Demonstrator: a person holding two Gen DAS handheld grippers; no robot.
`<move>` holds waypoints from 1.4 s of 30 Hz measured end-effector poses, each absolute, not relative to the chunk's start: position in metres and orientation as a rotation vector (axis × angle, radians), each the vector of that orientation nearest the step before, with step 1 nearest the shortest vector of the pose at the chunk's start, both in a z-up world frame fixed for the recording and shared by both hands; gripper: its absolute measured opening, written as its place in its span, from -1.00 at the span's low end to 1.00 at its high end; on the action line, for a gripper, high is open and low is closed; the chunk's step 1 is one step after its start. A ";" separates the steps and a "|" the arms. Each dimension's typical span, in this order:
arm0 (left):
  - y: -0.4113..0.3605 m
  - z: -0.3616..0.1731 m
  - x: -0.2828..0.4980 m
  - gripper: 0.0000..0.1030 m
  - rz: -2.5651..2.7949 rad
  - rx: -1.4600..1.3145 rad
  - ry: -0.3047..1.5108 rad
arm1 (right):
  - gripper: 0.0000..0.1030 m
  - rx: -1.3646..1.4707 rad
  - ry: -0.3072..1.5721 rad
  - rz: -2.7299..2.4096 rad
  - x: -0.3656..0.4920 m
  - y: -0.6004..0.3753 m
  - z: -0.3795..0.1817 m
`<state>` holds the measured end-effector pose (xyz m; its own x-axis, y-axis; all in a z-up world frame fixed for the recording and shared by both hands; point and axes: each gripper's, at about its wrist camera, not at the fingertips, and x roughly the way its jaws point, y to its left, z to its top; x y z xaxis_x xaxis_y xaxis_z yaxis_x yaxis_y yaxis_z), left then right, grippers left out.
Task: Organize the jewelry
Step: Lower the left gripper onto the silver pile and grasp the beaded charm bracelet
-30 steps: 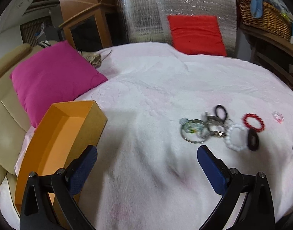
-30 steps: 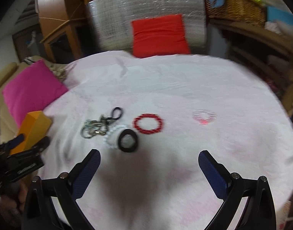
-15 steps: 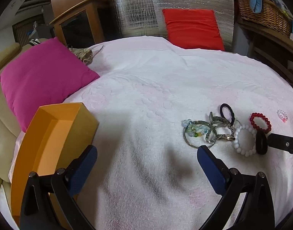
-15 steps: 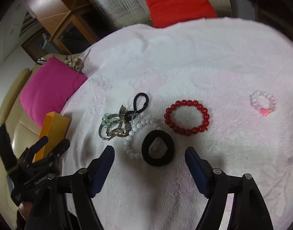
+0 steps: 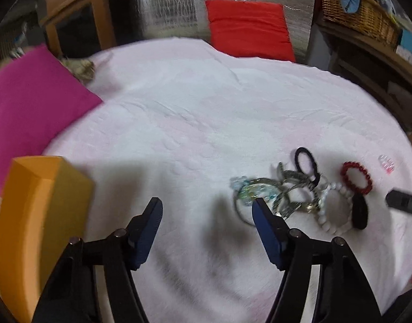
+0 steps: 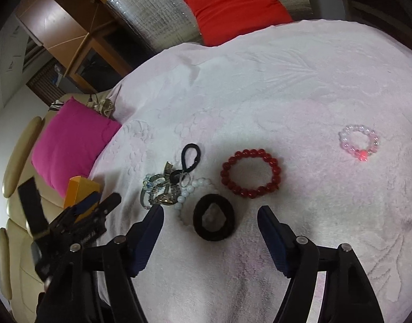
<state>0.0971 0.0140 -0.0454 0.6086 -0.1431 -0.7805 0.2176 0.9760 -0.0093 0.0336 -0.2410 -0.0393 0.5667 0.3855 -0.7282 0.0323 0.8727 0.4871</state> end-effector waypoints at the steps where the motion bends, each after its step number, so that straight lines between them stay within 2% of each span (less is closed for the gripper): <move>1: 0.014 -0.047 0.102 0.36 -0.217 0.072 0.903 | 0.45 0.484 0.955 0.216 0.034 -0.242 -0.040; 6: 0.009 -0.055 0.124 0.35 -0.272 -0.004 0.945 | 0.45 0.495 0.961 0.210 0.033 -0.245 -0.042; 7: 0.007 -0.056 0.128 0.30 -0.290 -0.023 0.957 | 0.45 0.495 0.962 0.210 0.033 -0.246 -0.043; 8: 0.006 -0.058 0.131 0.22 -0.307 -0.039 0.967 | 0.45 0.495 0.962 0.210 0.033 -0.246 -0.043; 11: -0.002 -0.067 0.143 -0.42 -0.358 -0.093 1.033 | 0.45 0.495 0.969 0.207 0.034 -0.245 -0.045; 15: -0.005 -0.072 0.148 -0.70 -0.359 -0.110 1.052 | 0.45 0.490 0.980 0.209 0.035 -0.244 -0.047; 16: -0.004 -0.071 0.149 -0.86 -0.368 -0.124 1.049 | 0.45 0.488 0.981 0.211 0.035 -0.244 -0.048; 33: 0.028 -0.066 0.148 -0.91 -0.284 -0.107 1.025 | 0.46 0.522 0.968 0.174 0.031 -0.257 -0.046; 38: 0.034 -0.046 0.137 -0.91 -0.221 -0.051 0.926 | 0.46 0.521 0.959 0.174 0.031 -0.257 -0.044; 42: 0.032 -0.051 0.138 -0.91 -0.257 -0.055 0.973 | 0.46 0.529 0.969 0.173 0.031 -0.258 -0.045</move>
<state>0.1379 0.0323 -0.0514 0.5349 -0.2402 -0.8100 0.1912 0.9683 -0.1609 0.0312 -0.2581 -0.0450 0.5639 0.3698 -0.7384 0.0916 0.8606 0.5010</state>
